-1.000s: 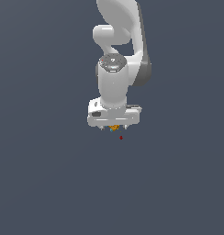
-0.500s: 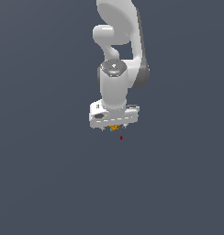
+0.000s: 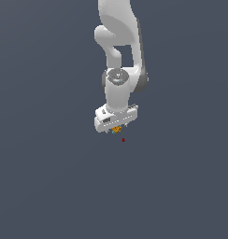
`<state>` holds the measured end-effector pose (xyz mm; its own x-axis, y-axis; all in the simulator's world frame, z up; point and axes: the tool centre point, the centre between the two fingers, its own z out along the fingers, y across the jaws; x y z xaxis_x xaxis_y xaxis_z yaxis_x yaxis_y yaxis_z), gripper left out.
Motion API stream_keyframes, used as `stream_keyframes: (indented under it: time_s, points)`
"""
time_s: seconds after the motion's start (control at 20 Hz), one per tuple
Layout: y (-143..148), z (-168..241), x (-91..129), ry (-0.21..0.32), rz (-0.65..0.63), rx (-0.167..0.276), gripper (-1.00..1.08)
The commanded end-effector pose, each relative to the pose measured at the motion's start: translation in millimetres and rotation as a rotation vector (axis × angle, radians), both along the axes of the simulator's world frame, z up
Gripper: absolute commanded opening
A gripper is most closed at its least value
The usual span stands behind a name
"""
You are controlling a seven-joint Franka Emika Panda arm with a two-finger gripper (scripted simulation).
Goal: Pick up the object and move it to a goal position.
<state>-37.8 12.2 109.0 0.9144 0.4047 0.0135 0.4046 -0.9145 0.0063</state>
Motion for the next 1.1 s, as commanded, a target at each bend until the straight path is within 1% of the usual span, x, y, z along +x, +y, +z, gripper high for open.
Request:
stream_keyframes:
  time_s: [0.0, 0.25, 0.5, 0.75, 1.05]
  points:
    - [1.7, -11.4, -11.9, 0.004, 0.074, -0.002, 1.00]
    - [4.7, -28.2, -31.4, 0.009, 0.188, -0.003, 1.00]
    - [6.9, -38.5, -44.7, 0.013, 0.264, -0.003, 1.00]
    - [8.1, -43.2, -51.1, 0.015, 0.300, -0.002, 1.00]
    - [7.9, -45.9, -51.1, 0.015, 0.298, -0.002, 1.00]
